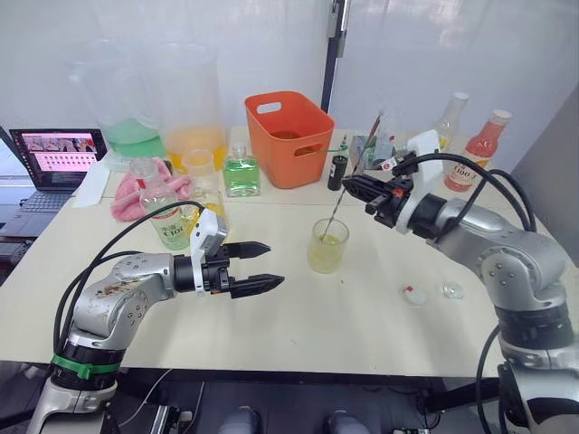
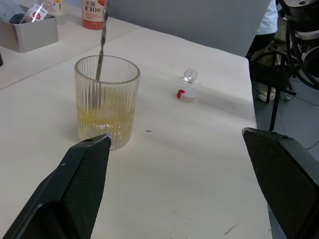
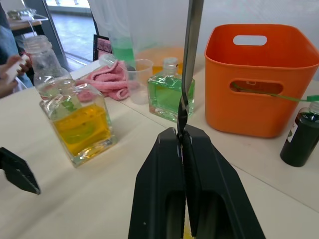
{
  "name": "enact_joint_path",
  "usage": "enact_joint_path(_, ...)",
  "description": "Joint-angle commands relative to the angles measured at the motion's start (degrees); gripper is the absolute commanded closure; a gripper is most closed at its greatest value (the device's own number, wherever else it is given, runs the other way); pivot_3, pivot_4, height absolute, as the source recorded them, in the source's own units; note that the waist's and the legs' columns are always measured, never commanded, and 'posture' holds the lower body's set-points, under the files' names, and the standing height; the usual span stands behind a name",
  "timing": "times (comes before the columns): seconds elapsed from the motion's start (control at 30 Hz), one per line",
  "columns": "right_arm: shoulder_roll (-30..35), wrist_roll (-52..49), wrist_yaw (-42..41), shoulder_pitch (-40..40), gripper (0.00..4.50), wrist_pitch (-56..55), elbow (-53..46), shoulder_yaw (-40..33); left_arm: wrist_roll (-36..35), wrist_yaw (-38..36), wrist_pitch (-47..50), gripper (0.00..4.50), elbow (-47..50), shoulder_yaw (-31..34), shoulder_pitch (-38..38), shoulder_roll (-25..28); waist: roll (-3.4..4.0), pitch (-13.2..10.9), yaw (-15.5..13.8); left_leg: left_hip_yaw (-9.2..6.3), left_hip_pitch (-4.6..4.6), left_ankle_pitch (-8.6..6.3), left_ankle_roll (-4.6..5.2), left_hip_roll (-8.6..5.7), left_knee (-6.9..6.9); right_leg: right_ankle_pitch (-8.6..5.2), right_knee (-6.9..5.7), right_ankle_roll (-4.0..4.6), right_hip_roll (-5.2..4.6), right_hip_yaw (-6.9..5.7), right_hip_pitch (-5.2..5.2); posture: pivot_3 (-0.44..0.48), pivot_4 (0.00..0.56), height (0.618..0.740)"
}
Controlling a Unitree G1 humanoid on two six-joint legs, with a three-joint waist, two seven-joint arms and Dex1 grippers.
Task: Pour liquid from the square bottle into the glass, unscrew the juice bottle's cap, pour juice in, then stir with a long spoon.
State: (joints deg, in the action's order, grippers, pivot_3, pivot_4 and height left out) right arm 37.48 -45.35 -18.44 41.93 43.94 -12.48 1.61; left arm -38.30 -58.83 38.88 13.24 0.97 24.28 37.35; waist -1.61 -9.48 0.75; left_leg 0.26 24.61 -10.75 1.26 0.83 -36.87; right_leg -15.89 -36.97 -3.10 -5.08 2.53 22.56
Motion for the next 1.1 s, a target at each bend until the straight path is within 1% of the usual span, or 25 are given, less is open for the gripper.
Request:
enact_joint_path(0.03,-0.39,4.67,-1.93,0.78,4.5,-2.15,0.8,-0.66,-0.07,0.13,-0.61,0.04,2.35,0.49,0.23,0.54,0.0,0.0,-0.19,-0.02,0.0,0.0,0.0,-0.02,0.0,0.0,-0.02,0.0,-0.01,-0.01,0.0,0.0,0.15,0.739)
enact_joint_path(0.1,-0.81,5.82,-2.79,0.79,4.5,-1.87,0.72,-1.18,-0.09,0.15,-0.59,0.04,2.41,0.55,0.17,0.65,0.0,0.0,-0.12,-0.01,0.01,0.0,0.0,-0.03,0.0,0.0,-0.02,0.0,-0.02,-0.01,0.01,0.0,0.15,0.739)
enact_joint_path(0.17,0.1,6.35,-4.15,0.43,4.5,-0.44,-0.42,-1.85,-0.42,0.22,-0.21,0.04,2.73,0.67,0.05,0.76,0.0,0.0,-0.05,-0.02,0.01,0.0,0.0,-0.02,0.0,0.0,-0.03,-0.01,-0.01,-0.01,0.02,0.0,0.15,0.739)
enact_joint_path(0.23,1.35,5.46,-5.71,-0.1,4.5,2.02,-2.5,-2.61,-0.72,0.39,0.18,0.04,2.99,0.85,-0.03,0.79,0.0,0.0,-0.1,-0.02,0.01,0.0,0.0,-0.02,0.0,0.0,-0.04,0.0,-0.01,-0.01,0.03,0.0,0.15,0.739)
enact_joint_path(0.37,1.04,3.66,-6.64,-0.13,4.5,5.48,-4.85,-4.14,-0.82,0.45,0.36,0.04,3.06,0.93,-0.09,0.92,0.0,0.0,-0.04,-0.04,0.01,0.0,0.0,-0.01,0.0,0.0,-0.05,0.0,-0.02,-0.02,0.02,0.0,0.15,0.739)
enact_joint_path(0.5,-1.96,2.41,-5.98,0.63,4.5,7.73,-6.01,-4.62,-0.72,0.6,0.31,0.04,2.83,0.98,0.02,0.92,0.0,0.0,0.25,-0.03,0.0,0.0,0.0,0.02,0.0,0.01,-0.05,0.0,0.02,-0.02,0.03,0.0,0.15,0.739)
enact_joint_path(0.7,-6.95,5.68,-4.68,2.62,4.5,5.06,-2.04,-4.93,-0.64,0.98,0.33,0.04,2.91,0.99,0.03,0.9,0.0,0.0,0.3,-0.03,0.0,0.0,0.0,0.01,0.01,0.01,-0.11,0.0,0.04,0.0,0.1,0.0,0.15,0.739)
enact_joint_path(0.8,-8.26,7.57,-4.69,3.89,4.5,3.53,0.09,-5.45,-0.62,1.08,0.4,0.04,2.99,0.97,0.13,0.91,0.01,0.0,0.2,-0.02,0.01,0.0,0.0,0.0,0.01,0.01,-0.12,0.01,0.02,0.0,0.11,0.0,0.15,0.739)
enact_joint_path(0.93,-8.18,8.49,-5.36,4.9,4.5,3.22,0.58,-6.36,-0.78,1.25,0.6,0.04,3.24,1.1,0.08,0.92,0.01,0.0,0.1,-0.02,0.01,0.0,0.0,-0.02,0.01,0.01,-0.12,0.01,0.01,-0.01,0.12,0.0,0.15,0.739)
enact_joint_path(1.1,-5.76,8.22,-7.49,4.53,4.5,6.07,-1.48,-6.1,-0.94,1.36,0.81,0.04,3.36,1.06,0.19,0.9,0.01,0.0,0.03,-0.02,0.01,0.0,-0.01,-0.03,0.0,0.01,-0.12,0.01,0.0,-0.01,0.11,0.0,0.15,0.739)
